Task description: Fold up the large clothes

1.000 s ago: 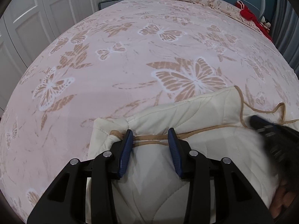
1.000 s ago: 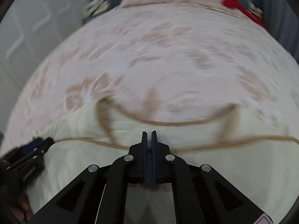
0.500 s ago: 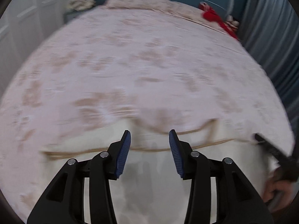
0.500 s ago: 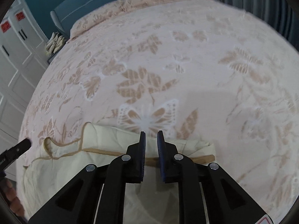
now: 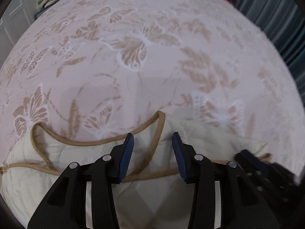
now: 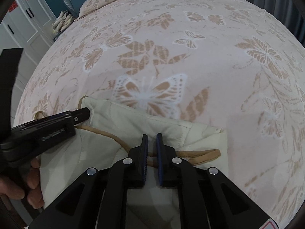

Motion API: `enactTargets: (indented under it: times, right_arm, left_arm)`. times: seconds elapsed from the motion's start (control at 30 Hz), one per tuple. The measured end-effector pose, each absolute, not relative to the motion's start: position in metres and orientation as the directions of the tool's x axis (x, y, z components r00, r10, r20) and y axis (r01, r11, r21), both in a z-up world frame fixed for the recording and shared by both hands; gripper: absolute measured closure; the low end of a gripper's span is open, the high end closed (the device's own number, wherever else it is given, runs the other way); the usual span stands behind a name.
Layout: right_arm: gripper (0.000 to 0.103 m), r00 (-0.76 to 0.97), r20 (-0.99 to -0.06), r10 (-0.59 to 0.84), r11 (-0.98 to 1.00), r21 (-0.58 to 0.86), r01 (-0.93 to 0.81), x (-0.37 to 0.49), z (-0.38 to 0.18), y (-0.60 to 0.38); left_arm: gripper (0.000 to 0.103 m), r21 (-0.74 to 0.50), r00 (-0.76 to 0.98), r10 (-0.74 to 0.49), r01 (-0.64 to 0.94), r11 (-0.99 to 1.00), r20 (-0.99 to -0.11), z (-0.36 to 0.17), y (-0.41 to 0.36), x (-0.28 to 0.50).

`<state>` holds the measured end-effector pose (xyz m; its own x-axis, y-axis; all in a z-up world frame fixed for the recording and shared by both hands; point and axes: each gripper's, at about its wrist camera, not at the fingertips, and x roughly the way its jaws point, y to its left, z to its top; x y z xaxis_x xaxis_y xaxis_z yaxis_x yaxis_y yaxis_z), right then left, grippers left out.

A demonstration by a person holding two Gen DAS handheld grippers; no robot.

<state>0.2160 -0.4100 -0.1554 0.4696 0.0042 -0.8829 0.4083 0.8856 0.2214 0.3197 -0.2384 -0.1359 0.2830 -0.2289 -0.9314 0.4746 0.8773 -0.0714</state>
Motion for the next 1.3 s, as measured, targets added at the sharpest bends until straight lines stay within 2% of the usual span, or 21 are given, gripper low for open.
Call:
enactTargets:
  times: [0.1, 0.37, 0.77, 0.97, 1.07, 1.17, 1.3]
  right_arm:
    - [0.103, 0.482, -0.876, 0.014, 0.878, 0.241, 0.413, 0.213, -0.159, -0.414]
    - [0.103, 0.515, -0.856, -0.051, 0.862, 0.223, 0.455, 0.201, -0.161, -0.416]
    - [0.103, 0.51, -0.858, -0.057, 0.858, 0.219, 0.464, 0.208, -0.171, -0.417]
    - [0.103, 0.552, -0.83, -0.083, 0.835, 0.244, 0.493, 0.193, -0.162, -0.42]
    - [0.103, 0.564, -0.819, -0.104, 0.813, 0.257, 0.522, 0.176, -0.152, -0.425]
    - [0.103, 0.56, -0.813, -0.158, 0.813, 0.214, 0.541, 0.155, -0.137, -0.423]
    - [0.094, 0.568, -0.802, -0.183, 0.819, 0.195, 0.539, 0.123, -0.119, -0.418]
  left_arm:
    - [0.061, -0.055, 0.296, -0.217, 0.471, 0.88, -0.93, -0.143, -0.24, 0.318]
    - [0.061, -0.023, 0.342, -0.21, 0.478, 0.878, -0.916, -0.147, -0.242, 0.314]
    - [0.061, 0.026, 0.398, -0.196, 0.489, 0.872, -0.896, -0.154, -0.245, 0.307]
    - [0.061, 0.033, 0.412, -0.195, 0.484, 0.875, -0.89, -0.145, -0.237, 0.301]
    - [0.061, 0.091, 0.441, -0.14, 0.463, 0.882, -0.887, -0.131, -0.214, 0.289]
    - [0.061, 0.082, 0.451, -0.126, 0.415, 0.906, -0.884, -0.118, -0.167, 0.284]
    - [0.061, 0.107, 0.496, -0.061, 0.304, 0.947, -0.866, -0.101, -0.086, 0.285]
